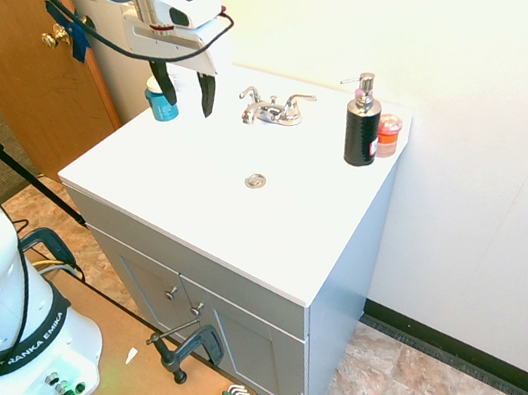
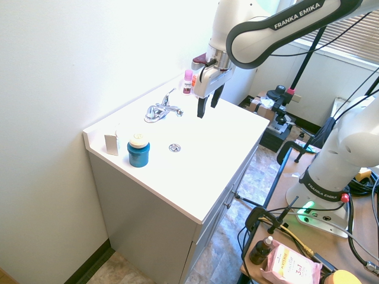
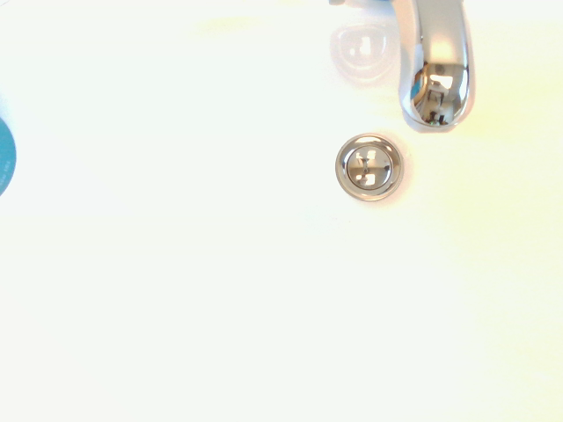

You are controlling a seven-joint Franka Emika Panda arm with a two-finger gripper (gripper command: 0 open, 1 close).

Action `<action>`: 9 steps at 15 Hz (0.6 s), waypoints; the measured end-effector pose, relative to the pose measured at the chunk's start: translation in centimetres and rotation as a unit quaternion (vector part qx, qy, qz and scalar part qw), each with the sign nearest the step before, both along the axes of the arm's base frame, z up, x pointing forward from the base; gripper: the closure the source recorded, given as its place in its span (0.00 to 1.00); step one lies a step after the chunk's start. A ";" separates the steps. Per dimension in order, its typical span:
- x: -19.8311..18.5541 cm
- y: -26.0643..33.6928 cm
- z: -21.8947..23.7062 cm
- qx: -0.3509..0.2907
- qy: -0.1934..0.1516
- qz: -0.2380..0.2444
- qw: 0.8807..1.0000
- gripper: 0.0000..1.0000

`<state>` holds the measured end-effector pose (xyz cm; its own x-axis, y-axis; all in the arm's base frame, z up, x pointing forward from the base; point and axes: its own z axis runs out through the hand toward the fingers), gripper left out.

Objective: Turn off the hot water

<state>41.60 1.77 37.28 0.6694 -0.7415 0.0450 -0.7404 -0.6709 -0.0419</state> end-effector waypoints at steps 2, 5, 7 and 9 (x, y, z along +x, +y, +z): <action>0.0 0.2 0.0 -0.007 -0.001 0.002 1.000 0.00; -0.1 4.3 0.3 -0.062 -0.028 -0.004 0.998 0.00; 0.1 6.6 0.5 -0.105 -0.056 -0.017 0.993 0.00; 2.0 6.3 0.8 -0.146 -0.080 -0.033 0.986 0.00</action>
<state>43.62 8.10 38.11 0.5879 -0.7227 0.3633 -0.7818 -0.6230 0.0259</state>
